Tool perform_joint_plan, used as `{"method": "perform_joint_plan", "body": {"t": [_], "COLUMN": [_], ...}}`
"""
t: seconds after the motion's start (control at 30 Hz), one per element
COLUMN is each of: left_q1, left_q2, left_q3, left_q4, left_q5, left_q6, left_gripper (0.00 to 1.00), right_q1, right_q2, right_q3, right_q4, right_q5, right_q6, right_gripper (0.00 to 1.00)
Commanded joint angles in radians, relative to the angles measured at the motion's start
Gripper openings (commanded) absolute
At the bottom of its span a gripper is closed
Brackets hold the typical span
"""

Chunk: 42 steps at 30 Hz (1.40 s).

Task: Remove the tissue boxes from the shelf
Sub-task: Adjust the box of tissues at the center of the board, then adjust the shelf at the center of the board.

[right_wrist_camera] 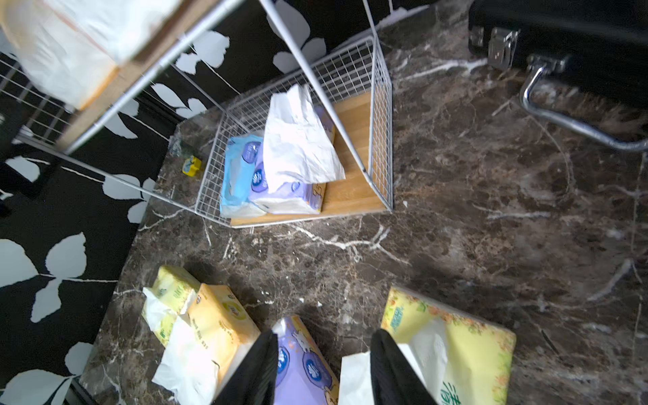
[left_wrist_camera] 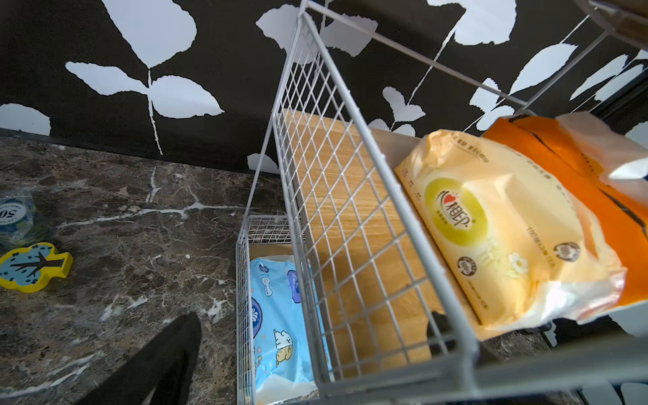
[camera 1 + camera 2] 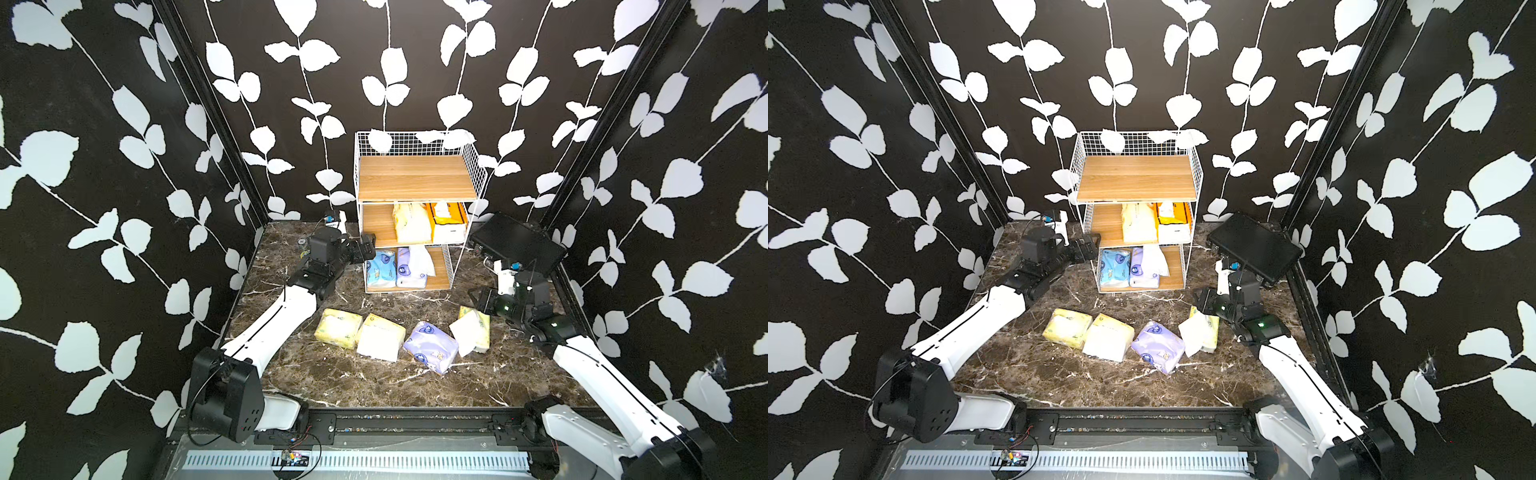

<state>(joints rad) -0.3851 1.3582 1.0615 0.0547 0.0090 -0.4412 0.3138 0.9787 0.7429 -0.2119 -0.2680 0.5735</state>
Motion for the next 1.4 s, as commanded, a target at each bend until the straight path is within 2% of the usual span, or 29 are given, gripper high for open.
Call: {"method": "perform_joint_plan", "body": {"t": [0.0,0.1,0.23,0.47,0.57,0.67,0.83,0.97,1.17,1.37], "left_q1": [0.003,0.003,0.003,0.002,0.002,0.003,0.003,0.003,0.002,0.002], "left_q2": [-0.066,-0.083,-0.076,-0.082,-0.073,-0.056,-0.035,-0.013,0.011,0.019], "left_q3": [-0.014,-0.035,-0.038,-0.053,-0.046,-0.031,-0.026,-0.011,0.018,0.031], "left_q4": [0.022,0.030,0.016,0.020,0.019,0.007,0.015,0.019,0.022,0.029], "left_q5": [-0.012,0.000,0.052,0.046,0.048,0.052,0.059,0.059,0.069,0.052], "left_q6": [0.028,0.021,0.011,0.017,0.022,0.031,0.026,0.021,0.016,0.014], "left_gripper": [0.99,0.99,0.99,0.99,0.99,0.99,0.99,0.99,0.99,0.99], "right_q1": [-0.017,-0.067,-0.076,-0.079,-0.088,-0.094,-0.103,-0.105,-0.102,-0.097], "right_q2": [0.040,0.193,0.366,0.502,0.565,0.615,0.707,0.711,0.631,0.451], "right_q3": [0.105,0.208,0.312,0.434,0.477,0.522,0.604,0.613,0.537,0.415], "right_q4": [0.141,0.207,0.291,0.243,0.227,0.218,0.201,0.209,0.173,0.156], "right_q5": [0.019,-0.116,-0.200,-0.152,-0.152,-0.176,-0.184,-0.203,-0.147,-0.096], "right_q6": [0.056,0.088,0.112,0.054,0.040,0.032,0.015,0.029,0.021,0.029], "right_gripper": [0.44,0.44,0.41,0.35,0.22,0.16,0.15,0.21,0.28,0.33]}}
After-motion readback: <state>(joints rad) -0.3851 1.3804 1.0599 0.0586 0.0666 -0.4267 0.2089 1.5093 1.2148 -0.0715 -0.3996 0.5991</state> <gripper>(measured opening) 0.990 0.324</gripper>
